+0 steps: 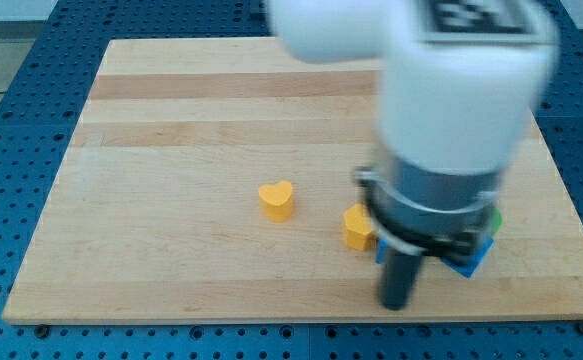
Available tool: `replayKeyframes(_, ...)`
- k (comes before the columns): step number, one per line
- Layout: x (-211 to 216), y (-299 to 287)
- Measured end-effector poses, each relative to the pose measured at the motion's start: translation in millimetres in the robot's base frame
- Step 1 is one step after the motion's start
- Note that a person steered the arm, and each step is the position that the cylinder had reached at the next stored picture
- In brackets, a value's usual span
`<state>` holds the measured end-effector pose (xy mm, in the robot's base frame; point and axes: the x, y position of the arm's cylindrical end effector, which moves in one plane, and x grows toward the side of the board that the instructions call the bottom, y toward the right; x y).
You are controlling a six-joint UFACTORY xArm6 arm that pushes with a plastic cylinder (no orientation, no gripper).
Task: Put the yellow hexagon green star and red heart into the yellow heart
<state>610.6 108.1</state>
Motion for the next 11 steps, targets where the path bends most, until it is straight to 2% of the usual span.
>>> replayKeyframes(1,-4,56)
replayKeyframes(2,-24,83)
replayKeyframes(3,-48,83)
replayKeyframes(5,-72,-20)
replayKeyframes(7,-100,-37)
replayKeyframes(9,-127,-90)
replayKeyframes(10,-158,-66)
replayKeyframes(11,-224,-39)
